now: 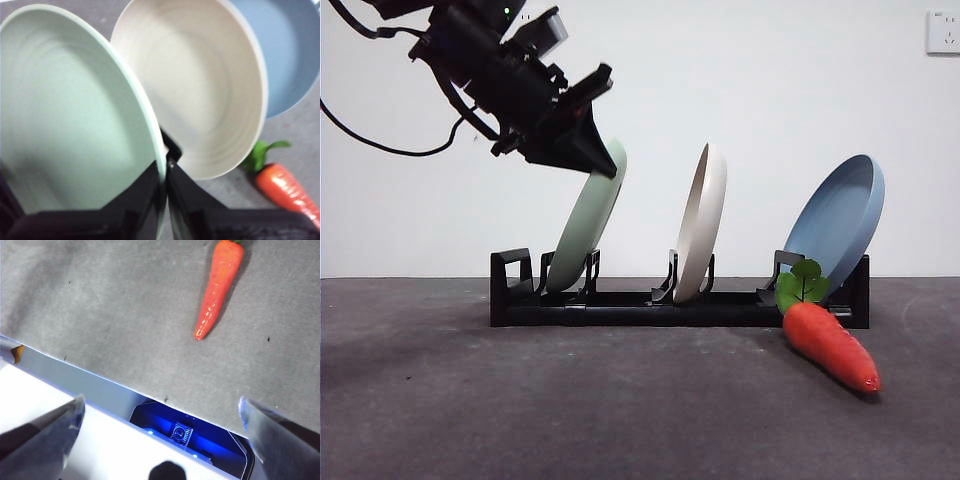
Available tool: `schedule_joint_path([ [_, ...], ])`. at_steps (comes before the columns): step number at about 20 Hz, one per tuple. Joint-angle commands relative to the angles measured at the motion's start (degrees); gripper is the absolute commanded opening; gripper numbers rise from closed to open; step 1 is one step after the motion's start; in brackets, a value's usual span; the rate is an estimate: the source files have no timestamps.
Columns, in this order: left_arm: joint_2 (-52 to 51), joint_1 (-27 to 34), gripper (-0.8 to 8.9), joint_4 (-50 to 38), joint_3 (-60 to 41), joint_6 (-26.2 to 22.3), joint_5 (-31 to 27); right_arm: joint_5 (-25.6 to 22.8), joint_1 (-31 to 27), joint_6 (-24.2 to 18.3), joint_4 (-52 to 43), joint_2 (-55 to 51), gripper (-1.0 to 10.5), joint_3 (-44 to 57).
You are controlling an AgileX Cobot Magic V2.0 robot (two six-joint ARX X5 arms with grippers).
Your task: Take the green plate from the plate rack,put the plate on the table,take the carrot from the table,put the carrot in the plate
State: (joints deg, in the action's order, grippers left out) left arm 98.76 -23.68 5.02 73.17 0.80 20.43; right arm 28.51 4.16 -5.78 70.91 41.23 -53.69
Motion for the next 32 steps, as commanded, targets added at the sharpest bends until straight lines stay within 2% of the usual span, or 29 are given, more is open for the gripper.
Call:
schedule_joint_path([
  [1,-1.68,0.15,-0.08,-0.85,1.70,1.27,1.55,0.02,0.13,0.35,-0.13,0.02,6.6,-0.15],
  [4,-2.27,0.15,-0.08,2.58,5.66,2.47,4.57,0.02,0.13,0.35,-0.13,0.02,6.6,-0.15],
  [7,-3.80,-0.22,-0.08,13.00,11.78,2.14,7.91,0.04,0.13,0.37,-0.15,0.02,6.6,-0.15],
  [10,-8.17,-2.23,-0.08,27.63,17.11,-4.68,6.34,0.04,0.13,0.37,-0.20,0.02,6.6,-0.15],
  [14,-18.51,-9.94,-0.08,38.82,17.90,-11.30,-11.82,0.04,0.13,0.37,-0.90,0.02,6.6,-0.15],
  [17,-23.15,-17.94,-0.08,46.51,17.90,-13.11,-18.45,0.07,0.13,1.03,-2.12,0.02,6.6,-0.15],
  [20,-22.71,-26.10,-0.06,53.42,17.79,-14.34,-30.97,0.07,0.13,1.03,-2.75,0.02,6.6,-0.15],
  [25,-20.79,-35.04,-0.06,50.38,9.66,-13.60,-38.77,0.07,0.13,1.01,-2.84,0.02,6.6,-0.15],
  [27,-20.39,-36.35,-0.06,44.59,2.58,-13.55,-39.89,0.07,0.13,1.03,-2.86,0.02,6.6,-0.15],
  [32,-18.08,-37.42,-0.06,29.35,-11.96,-17.05,-40.11,0.07,0.13,1.03,-2.93,0.02,6.6,-0.15],
])
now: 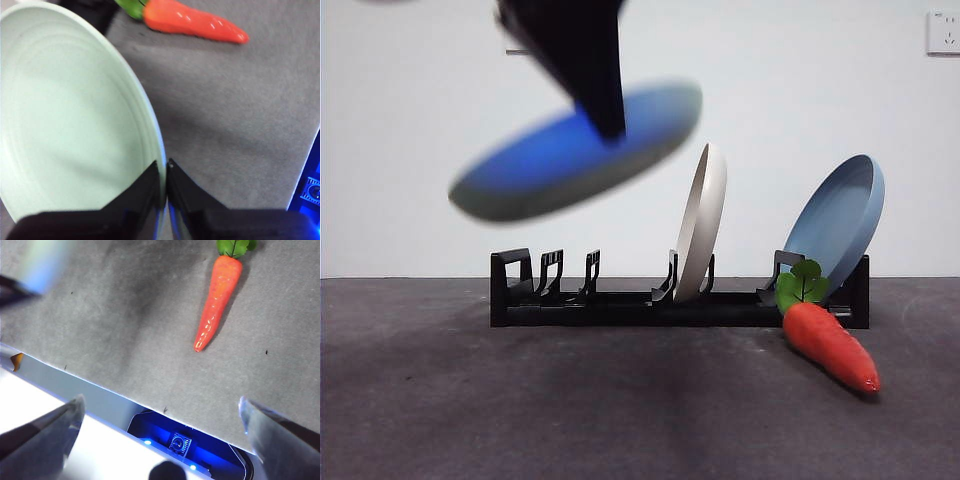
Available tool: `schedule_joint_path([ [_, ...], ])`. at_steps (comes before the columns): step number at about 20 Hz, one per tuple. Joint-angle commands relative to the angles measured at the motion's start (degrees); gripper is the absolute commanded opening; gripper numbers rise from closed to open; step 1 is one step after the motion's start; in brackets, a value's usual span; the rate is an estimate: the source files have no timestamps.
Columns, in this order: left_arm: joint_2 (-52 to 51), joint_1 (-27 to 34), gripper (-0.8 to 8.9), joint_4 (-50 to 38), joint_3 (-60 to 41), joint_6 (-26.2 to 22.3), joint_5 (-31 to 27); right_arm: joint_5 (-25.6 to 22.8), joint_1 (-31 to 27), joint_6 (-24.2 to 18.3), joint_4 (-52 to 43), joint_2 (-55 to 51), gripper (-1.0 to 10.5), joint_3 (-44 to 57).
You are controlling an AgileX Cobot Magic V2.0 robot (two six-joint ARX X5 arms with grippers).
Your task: Take the green plate from the plate rack,put the plate on the table,take the carrot from the table,put the carrot in the plate
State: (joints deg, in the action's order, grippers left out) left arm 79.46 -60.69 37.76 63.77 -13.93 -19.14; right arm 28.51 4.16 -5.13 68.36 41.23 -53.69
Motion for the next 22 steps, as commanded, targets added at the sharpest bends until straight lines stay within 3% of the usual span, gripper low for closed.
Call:
schedule_joint_path([
  [1,2.78,-0.42,-0.06,-5.16,-3.96,-3.43,-0.55,0.07,0.13,0.37,-0.37,0.02,6.6,-0.15],
  [9,16.83,-0.42,-0.06,-9.20,-4.61,-6.34,-0.11,-0.02,0.13,0.63,-0.44,0.02,6.6,-0.15],
  [15,20.20,-0.42,0.01,-9.42,-4.61,-6.62,1.05,-0.04,0.13,0.61,-0.70,0.13,6.6,-0.15],
  [16,20.20,-0.42,0.16,-9.18,-4.61,-6.36,1.97,-0.07,0.13,0.63,-0.83,0.46,6.6,-0.15],
  [19,20.20,-0.35,2.38,-8.50,-4.57,-3.96,2.32,-0.11,0.13,0.63,-1.07,1.73,6.6,-0.15],
  [22,19.65,-0.35,2.60,-8.48,-4.33,-3.21,2.29,-0.11,0.13,0.79,-2.71,3.91,6.6,-0.15],
])
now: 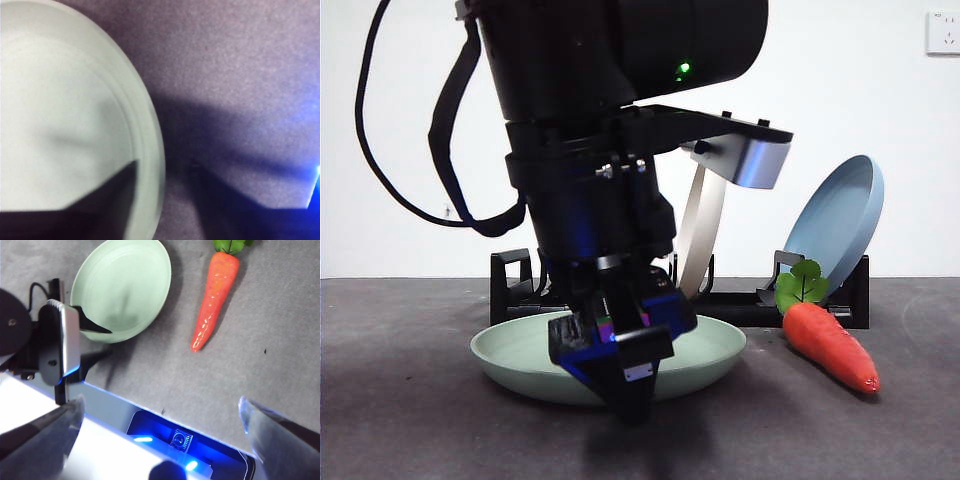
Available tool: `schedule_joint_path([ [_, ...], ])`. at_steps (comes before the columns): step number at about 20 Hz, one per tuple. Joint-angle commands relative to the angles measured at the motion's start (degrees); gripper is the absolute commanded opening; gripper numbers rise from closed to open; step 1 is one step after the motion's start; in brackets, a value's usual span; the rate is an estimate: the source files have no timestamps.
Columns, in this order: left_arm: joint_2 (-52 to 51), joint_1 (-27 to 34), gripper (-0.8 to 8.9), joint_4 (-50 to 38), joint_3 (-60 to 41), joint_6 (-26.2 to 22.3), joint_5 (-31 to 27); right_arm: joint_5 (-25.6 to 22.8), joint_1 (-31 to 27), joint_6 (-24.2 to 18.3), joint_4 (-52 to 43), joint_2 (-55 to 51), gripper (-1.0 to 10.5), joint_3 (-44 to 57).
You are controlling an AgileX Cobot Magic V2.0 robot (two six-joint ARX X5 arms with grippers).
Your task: Take the green plate from the plate rack,put the plate on the table,take the carrot from the table,put the carrot in the plate
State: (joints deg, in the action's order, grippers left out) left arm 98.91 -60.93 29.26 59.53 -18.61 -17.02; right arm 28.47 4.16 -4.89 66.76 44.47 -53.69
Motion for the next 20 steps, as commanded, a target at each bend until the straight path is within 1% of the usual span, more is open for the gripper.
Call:
schedule_joint_path([
  [1,-0.37,-0.11,2.60,0.44,0.26,2.27,0.17,-0.07,0.13,0.61,-2.03,1.49,6.6,-0.15],
  [2,-1.11,-0.11,2.60,1.49,1.05,2.91,0.17,-0.07,0.13,1.07,-3.26,2.60,6.6,-0.15],
  [5,-5.46,-0.11,2.60,6.97,4.96,6.75,0.63,-0.09,0.57,2.51,-8.15,7.23,6.6,-0.15],
  [8,-12.83,-0.17,2.60,11.67,9.73,11.08,1.09,-0.92,3.28,3.96,-13.81,13.77,6.6,-0.15],
  [13,-26.43,-0.15,2.60,16.02,17.09,17.33,0.94,-9.55,10.62,6.58,-24.41,26.32,6.6,-0.15],
  [15,-30.99,-0.15,2.59,16.92,19.04,18.56,0.74,-13.03,12.72,8.35,-29.00,31.10,6.6,-0.15],
  [17,-35.08,-0.15,2.59,17.18,19.65,18.69,0.72,-17.11,14.78,9.99,-33.33,35.26,6.6,-0.15],
  [20,-39.43,-0.15,2.59,18.93,19.65,19.43,0.74,-21.68,16.74,10.99,-38.49,39.93,6.6,-0.15],
])
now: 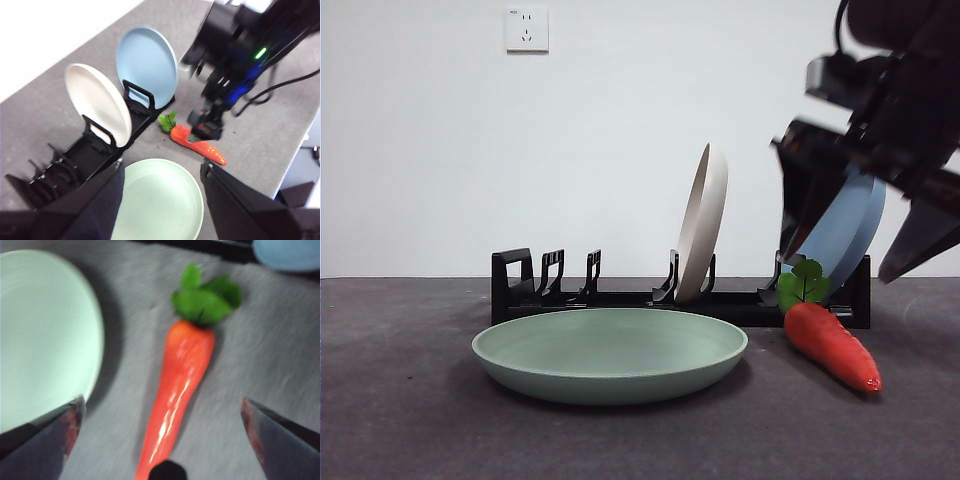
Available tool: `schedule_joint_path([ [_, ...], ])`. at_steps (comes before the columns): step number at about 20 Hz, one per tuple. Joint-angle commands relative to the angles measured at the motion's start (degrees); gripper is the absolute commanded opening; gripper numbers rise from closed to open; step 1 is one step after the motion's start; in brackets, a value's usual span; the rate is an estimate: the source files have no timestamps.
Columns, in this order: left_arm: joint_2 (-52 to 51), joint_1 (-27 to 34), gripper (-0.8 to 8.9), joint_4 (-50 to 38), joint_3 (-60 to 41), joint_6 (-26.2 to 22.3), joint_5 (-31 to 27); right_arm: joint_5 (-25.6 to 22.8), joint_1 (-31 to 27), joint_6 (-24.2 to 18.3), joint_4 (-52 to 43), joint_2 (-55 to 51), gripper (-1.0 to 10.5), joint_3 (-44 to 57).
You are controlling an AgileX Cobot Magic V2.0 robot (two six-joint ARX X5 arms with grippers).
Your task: Take the green plate from the plate rack,put the plate on the table,take the carrot from the table,put the carrot in the plate
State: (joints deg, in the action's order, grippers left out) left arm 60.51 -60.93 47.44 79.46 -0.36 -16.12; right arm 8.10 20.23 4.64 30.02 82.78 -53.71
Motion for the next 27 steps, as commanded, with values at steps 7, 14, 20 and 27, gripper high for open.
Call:
schedule_joint_path([
  [7,-3.34,-0.15,2.59,5.70,-0.28,1.95,-0.13,-5.53,1.97,4.02,-6.43,9.46,5.9,-0.13],
  [14,-3.34,-0.15,2.59,5.90,-0.28,1.92,-0.15,-5.62,1.97,6.05,-9.16,12.44,4.6,-0.13],
  [20,-3.34,-0.15,2.57,5.81,-0.28,1.95,-0.15,-5.51,1.97,6.49,-9.16,14.10,3.3,-0.13],
  [27,-3.34,-0.15,2.56,5.81,-0.28,1.92,-0.17,-5.07,1.97,6.45,-9.16,14.10,-0.2,-0.13],
])
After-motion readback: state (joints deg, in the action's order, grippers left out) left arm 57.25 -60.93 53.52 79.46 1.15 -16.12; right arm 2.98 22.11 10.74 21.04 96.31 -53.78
